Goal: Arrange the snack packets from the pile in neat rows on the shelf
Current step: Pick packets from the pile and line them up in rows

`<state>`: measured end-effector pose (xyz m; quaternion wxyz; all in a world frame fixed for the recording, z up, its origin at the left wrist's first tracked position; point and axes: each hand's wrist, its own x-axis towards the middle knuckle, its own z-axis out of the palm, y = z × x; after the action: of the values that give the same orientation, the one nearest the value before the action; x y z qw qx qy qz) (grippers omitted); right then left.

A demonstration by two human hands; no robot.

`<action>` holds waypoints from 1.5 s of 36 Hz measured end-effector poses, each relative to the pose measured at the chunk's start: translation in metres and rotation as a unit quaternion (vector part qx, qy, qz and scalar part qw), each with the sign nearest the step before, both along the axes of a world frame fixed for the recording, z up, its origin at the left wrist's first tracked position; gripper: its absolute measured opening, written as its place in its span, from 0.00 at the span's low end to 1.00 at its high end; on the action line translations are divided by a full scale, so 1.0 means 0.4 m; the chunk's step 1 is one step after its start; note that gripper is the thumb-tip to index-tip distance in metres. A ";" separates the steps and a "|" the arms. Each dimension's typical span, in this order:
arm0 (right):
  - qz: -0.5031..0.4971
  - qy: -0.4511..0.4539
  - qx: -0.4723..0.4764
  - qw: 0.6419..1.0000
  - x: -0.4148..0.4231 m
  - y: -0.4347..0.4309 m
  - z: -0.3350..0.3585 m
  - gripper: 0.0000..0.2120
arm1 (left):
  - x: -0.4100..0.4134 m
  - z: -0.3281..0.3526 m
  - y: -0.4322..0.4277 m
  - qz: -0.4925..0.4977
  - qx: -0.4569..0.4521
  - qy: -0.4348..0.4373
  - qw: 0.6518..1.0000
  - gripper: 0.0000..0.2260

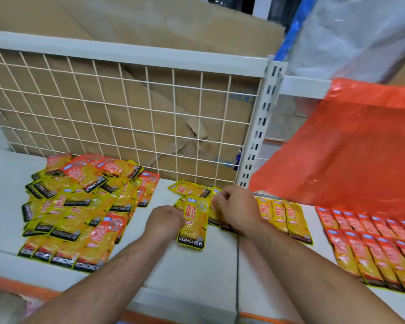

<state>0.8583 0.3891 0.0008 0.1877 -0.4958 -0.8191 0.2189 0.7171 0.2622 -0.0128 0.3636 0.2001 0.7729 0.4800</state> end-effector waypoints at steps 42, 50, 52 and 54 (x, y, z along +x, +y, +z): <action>-0.188 0.268 -0.250 0.911 -0.044 -0.022 0.031 0.09 | -0.175 0.009 0.070 -0.247 -0.154 0.224 0.930 0.16; -0.173 0.298 -0.278 0.897 0.007 -0.054 0.015 0.13 | -0.146 -0.011 0.038 -0.142 -0.110 0.111 0.977 0.12; -0.171 0.297 -0.290 0.894 0.017 -0.062 0.011 0.12 | -0.135 -0.014 0.036 -0.107 -0.088 0.089 0.986 0.12; -0.165 0.302 -0.295 0.891 0.028 -0.067 0.002 0.11 | -0.128 -0.015 0.034 -0.104 -0.088 0.095 0.986 0.11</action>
<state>0.8695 0.3624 0.0016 0.3040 -0.5665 -0.5271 0.5557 0.6661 0.2760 -0.0187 0.3527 0.2909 0.8180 0.3490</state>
